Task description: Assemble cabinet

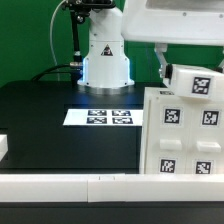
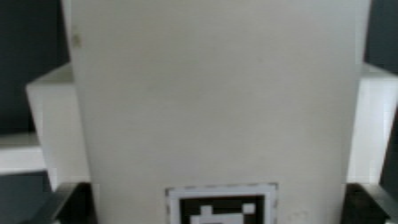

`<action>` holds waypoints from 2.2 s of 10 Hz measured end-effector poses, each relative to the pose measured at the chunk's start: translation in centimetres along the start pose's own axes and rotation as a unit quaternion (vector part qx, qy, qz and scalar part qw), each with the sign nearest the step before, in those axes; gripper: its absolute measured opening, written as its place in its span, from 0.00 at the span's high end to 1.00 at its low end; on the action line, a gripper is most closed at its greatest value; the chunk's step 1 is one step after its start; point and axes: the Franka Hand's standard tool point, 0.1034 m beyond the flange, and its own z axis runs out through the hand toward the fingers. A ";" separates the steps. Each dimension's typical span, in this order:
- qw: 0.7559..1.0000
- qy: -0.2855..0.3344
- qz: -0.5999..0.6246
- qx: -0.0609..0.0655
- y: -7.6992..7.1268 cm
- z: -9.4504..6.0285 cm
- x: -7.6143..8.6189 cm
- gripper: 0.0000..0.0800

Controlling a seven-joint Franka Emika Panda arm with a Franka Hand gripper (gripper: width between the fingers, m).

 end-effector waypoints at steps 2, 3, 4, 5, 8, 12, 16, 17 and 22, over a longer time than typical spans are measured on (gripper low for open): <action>0.986 -0.003 0.168 0.007 -0.2 0.0 0.0 0.30; 0.969 -0.006 0.246 0.015 -0.6 -0.1 0.0 0.30; 0.949 -0.009 0.315 0.032 -0.9 -0.2 0.2 0.30; 0.935 -0.012 0.353 0.038 -0.8 -0.2 0.4 0.30; 0.905 -0.018 0.422 0.040 -0.8 -0.1 0.4 0.30; 0.926 -0.028 0.376 0.031 -0.9 -0.2 0.0 0.02; 0.989 -0.028 0.138 0.037 -0.9 -2.5 0.2 0.01; 0.996 -0.025 0.072 0.039 -1.1 -2.5 0.1 0.01; 0.979 -0.010 -0.199 0.040 -0.8 -2.3 0.6 0.01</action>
Offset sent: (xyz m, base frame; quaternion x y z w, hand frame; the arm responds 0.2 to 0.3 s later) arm 0.0062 0.0104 -0.0033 0.0651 -0.0165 0.3727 0.9255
